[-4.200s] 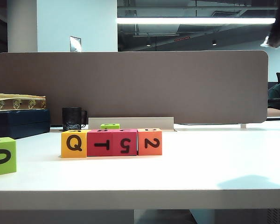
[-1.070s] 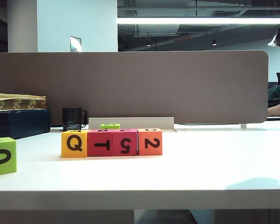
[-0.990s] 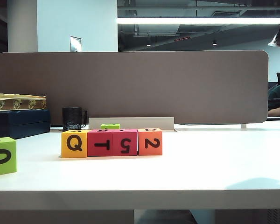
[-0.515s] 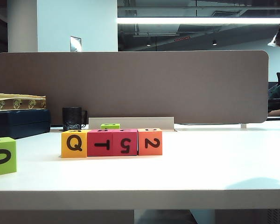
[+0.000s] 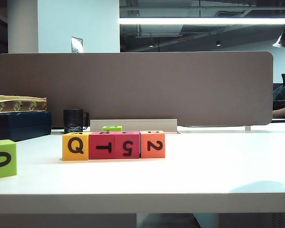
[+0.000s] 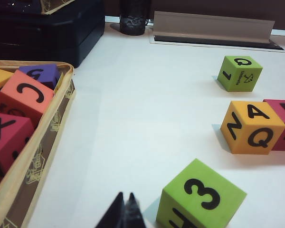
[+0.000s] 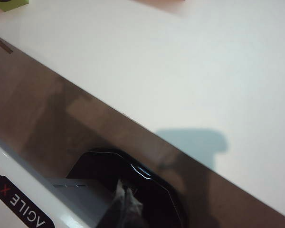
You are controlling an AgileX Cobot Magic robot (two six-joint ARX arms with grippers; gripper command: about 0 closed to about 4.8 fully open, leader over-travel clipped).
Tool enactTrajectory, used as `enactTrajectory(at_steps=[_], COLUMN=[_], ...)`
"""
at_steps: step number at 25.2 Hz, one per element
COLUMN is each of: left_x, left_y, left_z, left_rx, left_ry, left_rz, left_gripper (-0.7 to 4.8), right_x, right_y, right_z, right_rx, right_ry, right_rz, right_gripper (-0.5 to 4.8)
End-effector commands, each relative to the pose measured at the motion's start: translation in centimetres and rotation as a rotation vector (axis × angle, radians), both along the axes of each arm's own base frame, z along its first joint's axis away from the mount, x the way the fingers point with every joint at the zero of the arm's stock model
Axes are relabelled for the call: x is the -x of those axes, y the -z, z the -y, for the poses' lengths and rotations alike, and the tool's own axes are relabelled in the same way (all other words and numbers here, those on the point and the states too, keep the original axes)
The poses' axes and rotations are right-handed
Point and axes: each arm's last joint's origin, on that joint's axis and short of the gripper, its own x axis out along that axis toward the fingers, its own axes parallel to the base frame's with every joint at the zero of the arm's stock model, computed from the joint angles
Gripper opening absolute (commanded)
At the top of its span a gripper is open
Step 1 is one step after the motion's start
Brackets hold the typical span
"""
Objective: Select the appropriate blocks from the scattered letter blocks on the table and arrange them in a row to spell out "ABCD".
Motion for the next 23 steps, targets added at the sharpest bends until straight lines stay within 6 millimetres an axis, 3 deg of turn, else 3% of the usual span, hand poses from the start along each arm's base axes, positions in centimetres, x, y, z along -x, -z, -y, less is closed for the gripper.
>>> enactTrajectory(at_steps=[1,6,9,15,23], left_x=[0.0,0.0,0.0,0.0,0.0], left_y=[0.0,0.0,0.0,0.0,0.0], left_z=[0.0,0.0,0.0,0.0,0.0], left_rx=[0.002,0.003,0.002,0.002,0.002], left_ry=[0.002,0.002,0.002,0.002,0.002], left_rz=[-0.005,-0.005,-0.005,-0.004,-0.004], left_gripper=[-0.05,-0.05,-0.06,-0.06,-0.05], right_x=[-0.3,-0.1,1.0,2.1,2.3], right_y=[-0.4,-2.3,-1.7,1.8,9.1], right_z=[0.0,1.7,3.2,5.7,7.0], right_rx=[0.038,-0.05,-0.022,0.0,-0.044], right_ry=[-0.026,0.084,0.178,0.382,0.548], right_rz=[0.101,0.4,0.461,0.527,0.637], right_gripper=[-0.01,-0.01,-0.01,-0.01,-0.01])
